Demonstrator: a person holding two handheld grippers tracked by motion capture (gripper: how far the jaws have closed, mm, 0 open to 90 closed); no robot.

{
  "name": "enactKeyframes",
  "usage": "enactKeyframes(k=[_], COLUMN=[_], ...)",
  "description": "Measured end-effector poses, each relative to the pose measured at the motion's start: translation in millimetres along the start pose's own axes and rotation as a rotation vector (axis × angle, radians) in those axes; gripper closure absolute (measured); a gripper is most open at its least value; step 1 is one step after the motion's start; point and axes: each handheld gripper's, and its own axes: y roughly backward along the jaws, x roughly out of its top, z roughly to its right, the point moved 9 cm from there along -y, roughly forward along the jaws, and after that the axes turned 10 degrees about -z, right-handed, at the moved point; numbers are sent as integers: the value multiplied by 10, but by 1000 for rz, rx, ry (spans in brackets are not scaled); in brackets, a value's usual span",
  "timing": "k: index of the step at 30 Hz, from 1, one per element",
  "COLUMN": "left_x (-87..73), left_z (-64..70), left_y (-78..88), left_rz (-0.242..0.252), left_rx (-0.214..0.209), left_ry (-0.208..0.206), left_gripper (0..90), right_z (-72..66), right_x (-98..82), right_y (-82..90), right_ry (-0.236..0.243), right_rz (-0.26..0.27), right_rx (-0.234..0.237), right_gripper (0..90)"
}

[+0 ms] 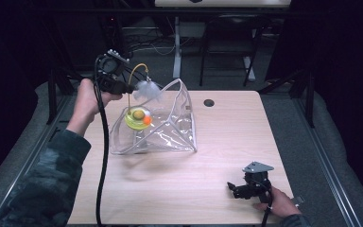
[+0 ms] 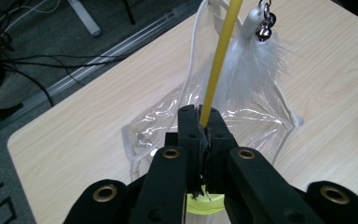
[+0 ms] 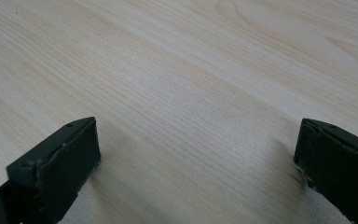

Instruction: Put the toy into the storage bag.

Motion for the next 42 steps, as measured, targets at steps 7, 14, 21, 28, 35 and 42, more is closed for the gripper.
enactKeyframes(k=[7, 14, 21, 28, 35, 42], left_x=[-50, -111, -202, -269, -352, -392], left_z=[67, 112, 116, 100, 87, 66], left_y=[-205, -408, -608, -743, -867, -947], left_rz=[-11, -32, -56, -62, -82, -87], left_rx=[-37, -68, -79, -110, -109, -115], left_ry=[5, 10, 18, 40, 51, 62], left_gripper=[884, 884, 884, 883, 883, 883], right_z=[-5, -5, -10, -1, -3, -2], right_x=[2, 2, 5, 0, 1, 1], right_y=[-1, 0, -2, 0, 0, 0], right_ry=[-2, -2, -4, 0, -1, -1], right_rz=[2, 2, 6, 0, 1, 1], right_rx=[4, 4, 8, 1, 2, 2], right_gripper=[0, 0, 0, 0, 0, 0])
